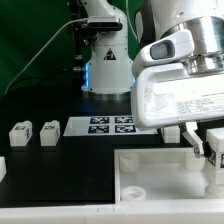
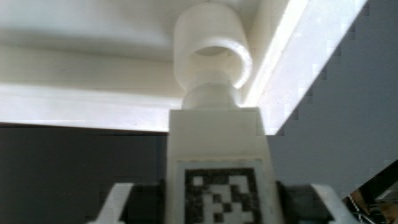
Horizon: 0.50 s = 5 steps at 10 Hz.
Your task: Assemble one leg
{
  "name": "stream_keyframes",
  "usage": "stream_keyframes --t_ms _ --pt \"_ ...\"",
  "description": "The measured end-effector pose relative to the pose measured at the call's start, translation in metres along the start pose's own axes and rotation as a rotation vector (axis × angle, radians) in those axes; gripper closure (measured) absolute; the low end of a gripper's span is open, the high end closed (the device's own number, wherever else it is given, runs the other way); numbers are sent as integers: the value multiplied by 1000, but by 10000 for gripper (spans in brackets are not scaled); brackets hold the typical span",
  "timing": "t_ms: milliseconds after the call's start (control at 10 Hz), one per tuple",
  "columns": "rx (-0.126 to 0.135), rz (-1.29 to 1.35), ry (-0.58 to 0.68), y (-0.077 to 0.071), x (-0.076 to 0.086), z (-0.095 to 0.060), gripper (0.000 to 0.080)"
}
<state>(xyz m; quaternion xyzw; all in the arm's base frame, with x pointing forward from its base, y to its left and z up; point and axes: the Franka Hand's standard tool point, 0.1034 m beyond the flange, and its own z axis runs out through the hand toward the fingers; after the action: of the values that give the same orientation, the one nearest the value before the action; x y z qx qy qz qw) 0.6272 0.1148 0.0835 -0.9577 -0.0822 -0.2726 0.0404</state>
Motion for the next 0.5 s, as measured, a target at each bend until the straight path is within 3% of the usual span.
stream_keyframes --t_ms 500 --pt "1 -7 -2 -3 -10 -3 508"
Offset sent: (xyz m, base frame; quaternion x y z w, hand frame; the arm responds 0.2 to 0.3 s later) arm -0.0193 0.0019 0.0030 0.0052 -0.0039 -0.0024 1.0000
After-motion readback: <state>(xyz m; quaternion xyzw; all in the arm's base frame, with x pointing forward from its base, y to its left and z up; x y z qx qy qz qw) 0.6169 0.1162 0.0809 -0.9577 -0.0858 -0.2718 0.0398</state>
